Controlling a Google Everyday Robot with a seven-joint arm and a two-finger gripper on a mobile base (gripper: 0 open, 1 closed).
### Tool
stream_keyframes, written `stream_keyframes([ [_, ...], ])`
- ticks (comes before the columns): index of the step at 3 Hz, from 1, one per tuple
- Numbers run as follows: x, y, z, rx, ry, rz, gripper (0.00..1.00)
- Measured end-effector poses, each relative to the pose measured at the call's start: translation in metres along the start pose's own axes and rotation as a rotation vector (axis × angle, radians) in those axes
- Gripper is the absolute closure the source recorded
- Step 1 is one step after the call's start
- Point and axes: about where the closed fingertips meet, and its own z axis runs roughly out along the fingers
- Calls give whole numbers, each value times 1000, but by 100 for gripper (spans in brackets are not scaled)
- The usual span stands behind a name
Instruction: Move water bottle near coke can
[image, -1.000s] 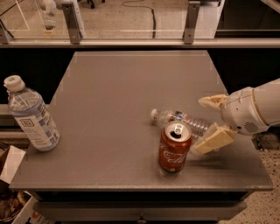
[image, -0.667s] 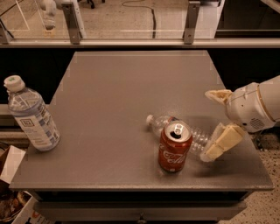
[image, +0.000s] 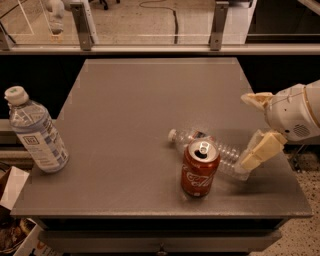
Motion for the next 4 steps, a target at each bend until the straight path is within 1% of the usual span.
stream_keyframes([
  [1, 1, -22, -18, 49, -22, 16, 0],
  [2, 2, -40, -35, 112, -60, 49, 0],
  [3, 0, -55, -35, 160, -105, 79, 0],
  [4, 0, -55, -35, 160, -105, 78, 0],
])
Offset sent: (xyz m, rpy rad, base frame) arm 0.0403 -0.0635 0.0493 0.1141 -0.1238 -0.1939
